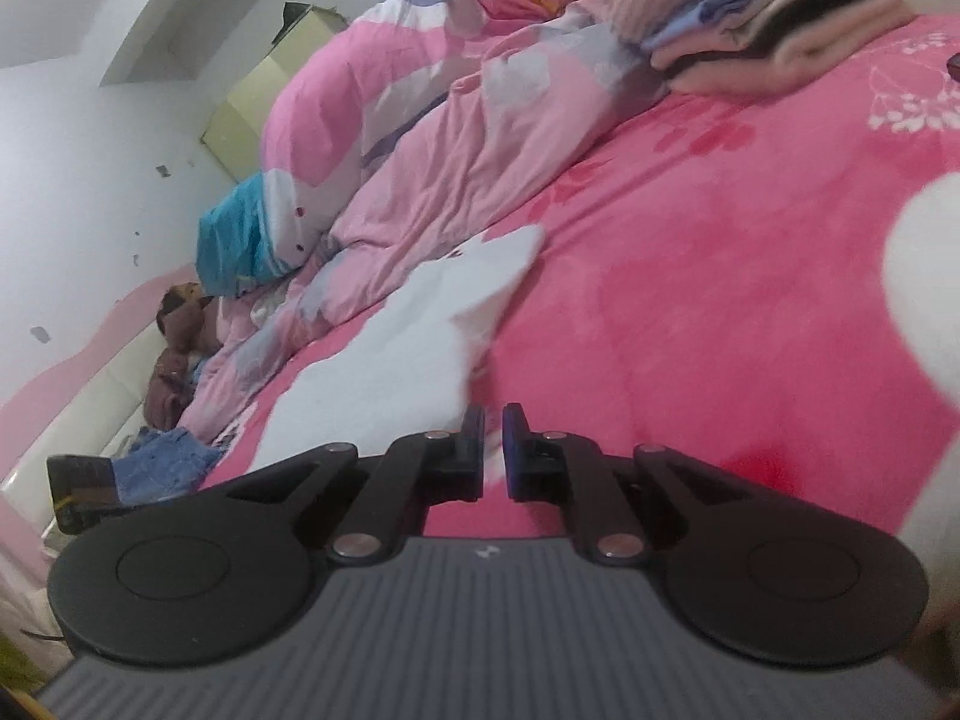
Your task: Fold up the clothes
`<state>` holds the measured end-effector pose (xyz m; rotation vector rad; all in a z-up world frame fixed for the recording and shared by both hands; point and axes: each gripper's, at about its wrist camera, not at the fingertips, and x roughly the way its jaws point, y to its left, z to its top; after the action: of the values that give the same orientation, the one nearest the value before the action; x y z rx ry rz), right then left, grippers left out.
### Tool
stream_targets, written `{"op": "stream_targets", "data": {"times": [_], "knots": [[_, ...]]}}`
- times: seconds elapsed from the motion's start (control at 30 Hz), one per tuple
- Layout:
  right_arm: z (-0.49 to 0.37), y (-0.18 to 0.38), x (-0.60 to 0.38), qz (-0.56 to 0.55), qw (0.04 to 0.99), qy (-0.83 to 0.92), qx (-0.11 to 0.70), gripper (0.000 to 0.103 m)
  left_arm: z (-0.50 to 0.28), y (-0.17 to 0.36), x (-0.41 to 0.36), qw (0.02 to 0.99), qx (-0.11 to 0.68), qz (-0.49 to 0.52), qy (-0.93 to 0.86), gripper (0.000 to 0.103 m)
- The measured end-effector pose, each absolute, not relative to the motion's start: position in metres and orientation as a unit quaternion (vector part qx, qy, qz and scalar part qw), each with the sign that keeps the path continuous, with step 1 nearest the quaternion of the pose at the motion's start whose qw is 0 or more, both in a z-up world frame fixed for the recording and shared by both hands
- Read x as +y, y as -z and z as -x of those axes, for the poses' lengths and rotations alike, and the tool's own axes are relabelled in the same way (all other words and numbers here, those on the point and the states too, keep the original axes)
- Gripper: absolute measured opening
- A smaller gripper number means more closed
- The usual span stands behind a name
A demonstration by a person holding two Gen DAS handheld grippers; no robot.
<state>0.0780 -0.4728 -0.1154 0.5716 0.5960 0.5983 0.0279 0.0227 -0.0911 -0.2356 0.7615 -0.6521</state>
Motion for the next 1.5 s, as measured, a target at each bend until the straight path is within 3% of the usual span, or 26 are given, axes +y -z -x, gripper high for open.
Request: {"op": "stream_targets", "data": {"times": [0.2, 0.47, 0.63, 0.7, 0.77, 0.93, 1.1, 1.17, 1.23, 1.37, 1.4, 1.5], "knots": [[-0.052, 0.103, -0.448, -0.271, 0.871, -0.274, 0.304, 0.008, 0.012, 0.105, 0.072, 0.866, 0.397, 0.148, 0.265, 0.059], [-0.044, 0.095, -0.428, -0.293, 0.865, -0.252, 0.319, 0.01, 0.024, 0.109, 0.142, 0.884, 0.383, 0.21, 0.17, 0.056], [-0.04, 0.096, -0.421, -0.304, 0.861, -0.245, 0.326, 0.012, 0.024, 0.106, 0.134, 0.906, 0.354, 0.165, 0.165, 0.055], [-0.039, 0.097, -0.418, -0.304, 0.86, -0.244, 0.328, 0.012, 0.021, 0.106, 0.135, 0.906, 0.346, 0.176, 0.17, 0.046], [-0.037, 0.098, -0.416, -0.303, 0.86, -0.242, 0.331, 0.012, 0.017, 0.108, 0.138, 0.901, 0.345, 0.199, 0.175, 0.008], [-0.035, 0.099, -0.422, -0.305, 0.862, -0.233, 0.33, 0.013, 0.017, 0.11, 0.15, 0.894, 0.35, 0.22, 0.175, 0.004], [-0.037, 0.106, -0.435, -0.314, 0.864, -0.214, 0.331, 0.013, 0.013, 0.121, 0.176, 0.871, 0.362, 0.291, 0.16, 0.005], [-0.041, 0.109, -0.439, -0.319, 0.862, -0.206, 0.335, 0.013, 0.012, 0.125, 0.187, 0.861, 0.366, 0.319, 0.154, 0.025], [-0.049, 0.11, -0.441, -0.322, 0.863, -0.2, 0.335, 0.014, 0.01, 0.126, 0.196, 0.856, 0.357, 0.342, 0.15, 0.038], [-0.071, 0.109, -0.445, -0.326, 0.864, -0.192, 0.331, 0.026, -0.006, 0.127, 0.204, 0.839, 0.355, 0.381, 0.158, 0.052], [-0.079, 0.108, -0.445, -0.326, 0.865, -0.193, 0.33, 0.028, -0.011, 0.128, 0.205, 0.835, 0.358, 0.387, 0.158, 0.053], [-0.104, 0.105, -0.444, -0.324, 0.866, -0.194, 0.327, 0.045, -0.028, 0.133, 0.199, 0.826, 0.376, 0.392, 0.15, 0.054]]}}
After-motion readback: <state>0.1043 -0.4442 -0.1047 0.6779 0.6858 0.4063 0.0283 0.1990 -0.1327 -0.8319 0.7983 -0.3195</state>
